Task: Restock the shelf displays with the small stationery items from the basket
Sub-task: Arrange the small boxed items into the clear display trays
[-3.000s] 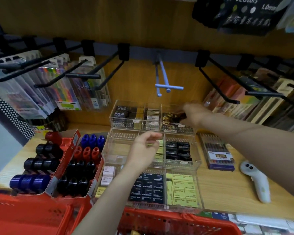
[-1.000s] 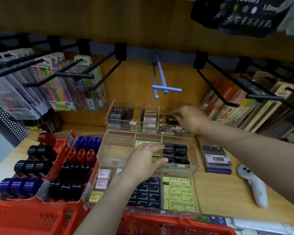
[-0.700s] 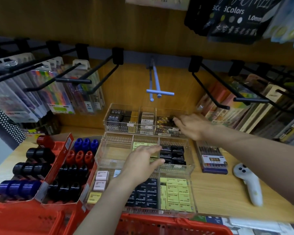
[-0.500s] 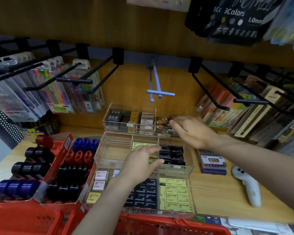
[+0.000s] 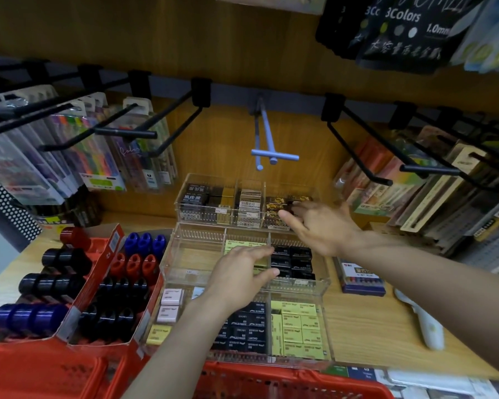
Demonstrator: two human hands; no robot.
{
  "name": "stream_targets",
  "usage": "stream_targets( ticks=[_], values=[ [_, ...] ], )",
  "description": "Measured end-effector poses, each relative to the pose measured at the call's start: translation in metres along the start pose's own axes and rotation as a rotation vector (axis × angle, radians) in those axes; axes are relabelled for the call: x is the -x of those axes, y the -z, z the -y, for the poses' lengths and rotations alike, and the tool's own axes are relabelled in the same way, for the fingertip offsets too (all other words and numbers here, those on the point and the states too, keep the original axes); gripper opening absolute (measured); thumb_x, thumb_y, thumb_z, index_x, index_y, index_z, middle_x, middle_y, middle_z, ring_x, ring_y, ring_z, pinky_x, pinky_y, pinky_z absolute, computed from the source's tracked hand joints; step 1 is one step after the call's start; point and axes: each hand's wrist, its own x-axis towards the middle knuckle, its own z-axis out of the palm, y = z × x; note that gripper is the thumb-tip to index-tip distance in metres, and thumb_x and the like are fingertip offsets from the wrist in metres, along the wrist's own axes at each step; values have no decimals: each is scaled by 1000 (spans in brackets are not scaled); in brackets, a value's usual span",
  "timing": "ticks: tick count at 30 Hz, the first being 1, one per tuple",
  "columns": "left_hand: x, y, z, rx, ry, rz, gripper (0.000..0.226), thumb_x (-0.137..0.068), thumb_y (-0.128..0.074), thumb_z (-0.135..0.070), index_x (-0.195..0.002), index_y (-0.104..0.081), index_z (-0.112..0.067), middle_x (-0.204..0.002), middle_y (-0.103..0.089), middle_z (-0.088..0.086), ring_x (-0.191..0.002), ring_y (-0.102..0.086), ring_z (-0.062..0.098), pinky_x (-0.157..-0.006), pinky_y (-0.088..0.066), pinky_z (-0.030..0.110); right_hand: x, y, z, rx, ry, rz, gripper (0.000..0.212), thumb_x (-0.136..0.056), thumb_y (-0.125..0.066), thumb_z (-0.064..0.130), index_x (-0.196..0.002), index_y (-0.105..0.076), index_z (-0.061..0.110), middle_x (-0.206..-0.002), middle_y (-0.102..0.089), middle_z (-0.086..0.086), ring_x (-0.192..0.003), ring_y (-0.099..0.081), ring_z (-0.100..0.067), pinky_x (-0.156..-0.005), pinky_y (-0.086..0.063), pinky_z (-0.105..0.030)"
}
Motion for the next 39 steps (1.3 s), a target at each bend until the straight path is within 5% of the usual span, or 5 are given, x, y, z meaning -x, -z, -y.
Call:
stream_targets(
  ticks=[20,26,32,35,39],
  values=[
    [5,1,-10,-120,4,69,56,-98,-49,-49,-149,-38,-28,-154,-41,-5,-142,-33,15,-117,-31,39,25,-22,31,-147,-156,-168,76,-91,-17,73,-152,-24,28,-158,-29,-1,-147,-22,-19,-114,-2,-64],
    [53,7,-21,-366,-109,100,58,-98,-50,-37,-151,-31,-23,-156,-34,0,-143,-27,21,-120,-18,36,136,-53,58,-365,122,-462,28,-89,-58,26,-117,-63,23,-126,-56,5,-125,-48,-16,-111,-33,-40],
    [131,17,-38,-395,-173,122,34,-98,-47,-20,-130,-57,-18,-132,-55,2,-125,-47,22,-101,-43,37,231,-90,54,-499,-28,16,24,-89,-55,18,-107,-68,25,-105,-70,7,-90,-66,-14,-80,-55,-31],
    [174,-5,-35,-382,-85,337,26,-95,-49,-24,-117,-62,-21,-115,-66,3,-108,-61,26,-83,-53,40,255,-118,50,-476,-101,359,25,-87,-54,13,-100,-74,19,-106,-74,0,-98,-68,-19,-83,-52,-25],
    [212,-54,3,-376,82,660,30,-94,-54,-22,-123,-62,-20,-122,-65,8,-111,-61,29,-90,-52,40,277,-169,45,-449,-193,499,23,-90,-55,15,-97,-76,13,-103,-74,-5,-99,-68,-23,-85,-51,-27]
  ],
)
